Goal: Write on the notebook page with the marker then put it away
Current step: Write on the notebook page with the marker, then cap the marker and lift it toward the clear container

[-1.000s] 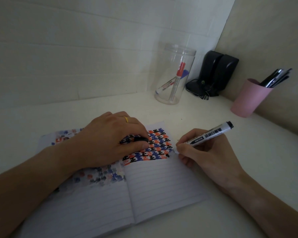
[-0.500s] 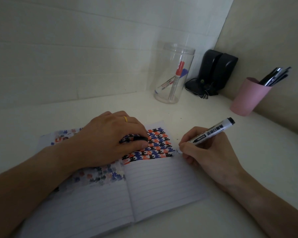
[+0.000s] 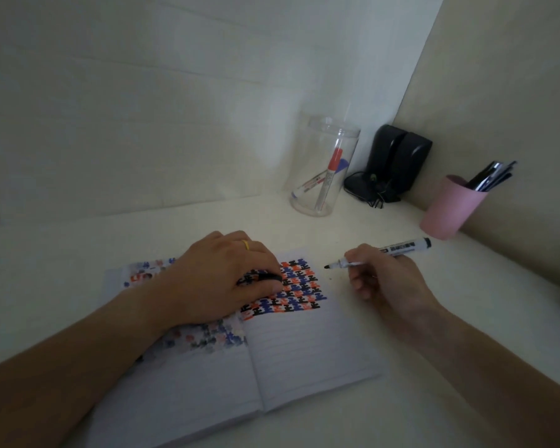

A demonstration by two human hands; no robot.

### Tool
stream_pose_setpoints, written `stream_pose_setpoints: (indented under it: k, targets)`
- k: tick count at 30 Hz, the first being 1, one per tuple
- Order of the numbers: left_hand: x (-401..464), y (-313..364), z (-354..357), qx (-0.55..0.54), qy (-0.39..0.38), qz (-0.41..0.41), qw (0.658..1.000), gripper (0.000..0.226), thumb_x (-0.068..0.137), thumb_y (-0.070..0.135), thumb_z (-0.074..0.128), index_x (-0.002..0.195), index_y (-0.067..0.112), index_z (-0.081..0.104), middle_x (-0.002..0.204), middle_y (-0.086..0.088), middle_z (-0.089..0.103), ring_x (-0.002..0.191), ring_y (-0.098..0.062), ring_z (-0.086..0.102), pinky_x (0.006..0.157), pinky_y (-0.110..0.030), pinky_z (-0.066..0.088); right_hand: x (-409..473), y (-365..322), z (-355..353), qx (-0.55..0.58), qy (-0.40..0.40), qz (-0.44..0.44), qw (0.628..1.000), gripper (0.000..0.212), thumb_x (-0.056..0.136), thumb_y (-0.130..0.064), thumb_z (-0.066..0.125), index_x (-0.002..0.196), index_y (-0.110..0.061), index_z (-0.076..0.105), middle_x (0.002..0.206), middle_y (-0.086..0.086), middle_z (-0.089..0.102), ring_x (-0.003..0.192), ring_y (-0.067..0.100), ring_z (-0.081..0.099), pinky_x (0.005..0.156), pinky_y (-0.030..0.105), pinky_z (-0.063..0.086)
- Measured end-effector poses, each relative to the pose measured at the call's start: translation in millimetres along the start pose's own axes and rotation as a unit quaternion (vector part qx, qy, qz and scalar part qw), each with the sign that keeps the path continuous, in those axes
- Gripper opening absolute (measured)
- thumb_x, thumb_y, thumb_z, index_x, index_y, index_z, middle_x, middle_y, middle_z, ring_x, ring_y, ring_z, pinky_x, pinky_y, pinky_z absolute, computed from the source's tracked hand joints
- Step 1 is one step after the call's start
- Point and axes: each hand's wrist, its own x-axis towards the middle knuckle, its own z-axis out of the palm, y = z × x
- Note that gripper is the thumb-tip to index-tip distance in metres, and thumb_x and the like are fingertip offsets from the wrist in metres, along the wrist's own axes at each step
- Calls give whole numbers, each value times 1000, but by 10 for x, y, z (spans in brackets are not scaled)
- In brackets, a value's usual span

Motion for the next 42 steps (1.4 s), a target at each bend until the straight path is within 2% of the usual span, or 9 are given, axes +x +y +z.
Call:
stream_pose_setpoints:
  k: [3,7,14,20,24,27,31,37,42]
  targets:
    - [-1,18,-13,-1,-2,-5,1000,37,94,64,42,111,42,66,117,25,68,106,-1,57,85,-37,47,68,-123,44,43,-5,28,999,5,81,-11,71,82,-7,71,62,4,59,52,14,50,44,23,41]
    - [-7,35,-7,3,1,-8,1000,37,95,63,41,112,41,66,116,24,69,106,0,56,87,-36,45,65,-31,107,134,13,-28,990,8,84,-10,75,91,-6,76,70,7,68,63,16,60,55,24,49]
    - [-8,22,20,-1,48,-25,999,32,96,60,43,108,40,65,108,21,70,95,2,56,82,-26,40,73,117,120,172,-27,-86,981,18,95,-11,59,97,-4,76,80,17,77,69,22,73,59,25,57]
    - [-4,1,-29,-76,142,-91,983,25,89,55,60,107,40,68,96,32,62,91,8,59,77,-2,37,82,149,47,182,-46,-94,978,13,80,-15,74,88,-6,77,66,7,64,62,19,56,60,30,47]
    - [-10,9,-68,-82,136,-87,983,24,90,35,66,114,32,70,95,30,61,88,8,57,75,-4,38,59,106,24,228,-85,-73,967,23,76,-17,69,92,-2,77,68,10,69,64,19,63,65,29,53]
    - [-19,38,-89,-84,127,-81,985,33,89,41,59,118,29,69,95,30,59,88,15,54,76,-2,37,36,84,29,222,-108,-70,967,17,82,-11,65,93,-3,76,72,14,73,65,21,68,63,26,58]
    - [-26,75,-113,-89,124,-75,985,37,87,42,60,119,28,71,94,26,62,87,18,55,78,0,36,-26,56,59,210,-137,-75,965,13,73,-13,69,83,-7,76,72,19,73,62,23,70,57,25,58]
    - [-25,82,-120,-86,125,-70,986,30,90,36,65,119,30,70,95,28,62,88,15,56,78,-1,37,-50,48,84,197,-145,-82,966,13,73,-13,70,83,-9,77,75,21,74,64,24,70,58,25,58]
    - [-30,95,-127,-98,119,-66,986,30,91,36,66,120,33,69,99,21,69,94,2,63,81,-9,45,-70,52,104,187,-161,-80,966,20,72,-16,73,89,-6,76,81,23,76,70,26,72,62,26,59]
